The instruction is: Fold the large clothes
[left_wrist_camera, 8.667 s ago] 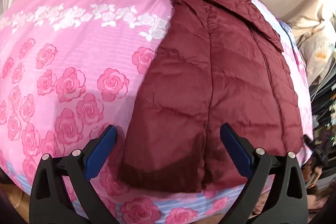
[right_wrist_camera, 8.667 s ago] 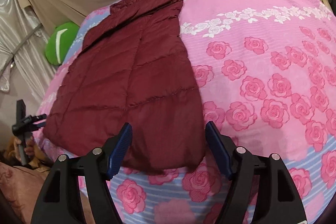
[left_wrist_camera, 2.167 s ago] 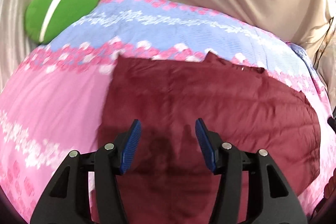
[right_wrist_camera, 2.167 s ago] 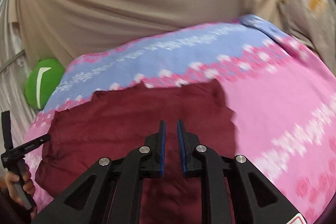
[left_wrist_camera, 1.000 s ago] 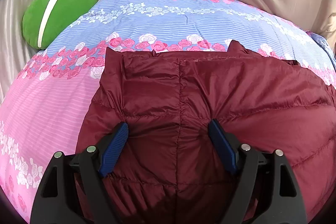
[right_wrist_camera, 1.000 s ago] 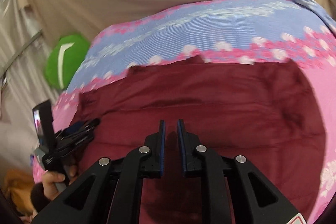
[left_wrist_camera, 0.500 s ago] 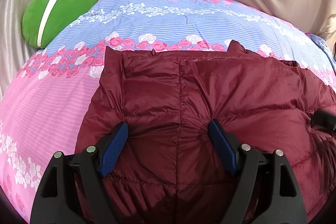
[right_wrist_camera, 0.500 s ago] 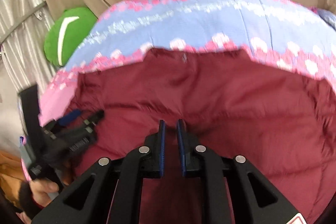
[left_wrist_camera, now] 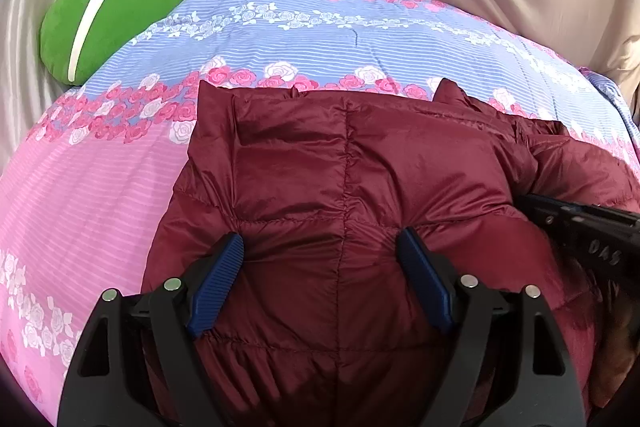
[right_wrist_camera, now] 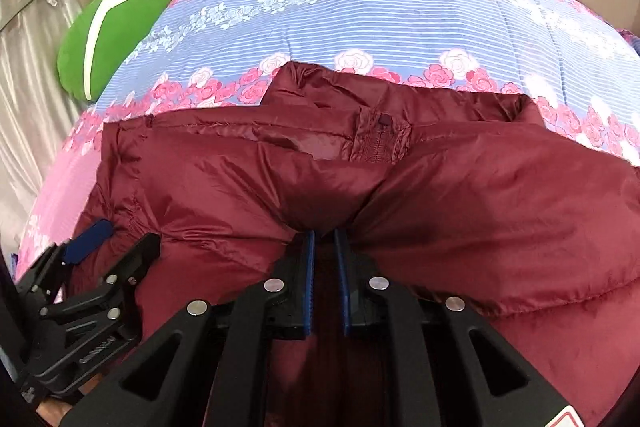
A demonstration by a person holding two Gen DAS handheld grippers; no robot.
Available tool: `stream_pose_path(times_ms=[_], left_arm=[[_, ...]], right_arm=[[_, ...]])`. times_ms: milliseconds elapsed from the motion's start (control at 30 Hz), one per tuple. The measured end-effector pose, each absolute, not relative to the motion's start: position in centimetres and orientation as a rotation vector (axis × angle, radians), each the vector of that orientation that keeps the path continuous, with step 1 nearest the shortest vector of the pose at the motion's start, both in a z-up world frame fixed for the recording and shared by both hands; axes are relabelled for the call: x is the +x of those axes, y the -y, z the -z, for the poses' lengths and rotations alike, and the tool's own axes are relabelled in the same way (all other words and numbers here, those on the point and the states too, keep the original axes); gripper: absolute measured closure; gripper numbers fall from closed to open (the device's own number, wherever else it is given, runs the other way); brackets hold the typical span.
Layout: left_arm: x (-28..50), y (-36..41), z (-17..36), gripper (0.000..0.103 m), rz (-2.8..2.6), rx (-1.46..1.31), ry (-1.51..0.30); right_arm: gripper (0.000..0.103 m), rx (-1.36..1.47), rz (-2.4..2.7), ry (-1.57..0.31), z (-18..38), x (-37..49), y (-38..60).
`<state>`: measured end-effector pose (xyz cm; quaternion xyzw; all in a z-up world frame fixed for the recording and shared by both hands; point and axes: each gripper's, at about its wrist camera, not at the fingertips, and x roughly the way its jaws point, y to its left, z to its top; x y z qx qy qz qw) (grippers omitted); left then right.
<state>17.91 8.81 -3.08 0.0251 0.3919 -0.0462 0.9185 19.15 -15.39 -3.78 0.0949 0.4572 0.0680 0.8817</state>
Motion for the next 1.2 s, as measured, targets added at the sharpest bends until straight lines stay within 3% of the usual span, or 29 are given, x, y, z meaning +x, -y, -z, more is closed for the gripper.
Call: stream_pose_path(times_ms=[167, 300, 500, 700, 967, 1100, 1200], left_arm=[[17.8, -9.2, 2.6, 0.025, 0.111, 0.022, -0.818], [17.1, -10.2, 1.2, 0.024, 0.145, -0.023, -0.821], [14.4, -15.3, -1.4, 0.016, 0.195, -0.146, -0.812], [11.7, -20.9, 1.2, 0.014, 0.224, -0.314, -0.929], [11.0, -19.2, 3.6, 0.015, 0.376, -0.418, -1.007], [11.2, -16.8, 2.9, 0.042, 0.398, -0.374, -1.001], [10.7, -15.6, 1.2, 0.08, 0.419, -0.343, -0.958]], right_arm=[[0.09, 0.261, -0.138, -0.919, 1.8, 20.0, 16.6], [0.093, 0.233, -0.107, -0.987, 4.3, 22.3, 16.6], [0.089, 0.308, -0.158, -0.931, 1.5, 19.6, 17.7], [0.088, 0.311, -0.2, -0.921, 0.0, 14.7, 17.8], [0.09, 0.343, -0.219, -0.979, 4.3, 16.3, 17.6], [0.091, 0.424, -0.258, -0.964, 5.1, 16.5, 18.4], [0.091, 0.438, -0.269, -0.947, 5.2, 16.4, 18.6]])
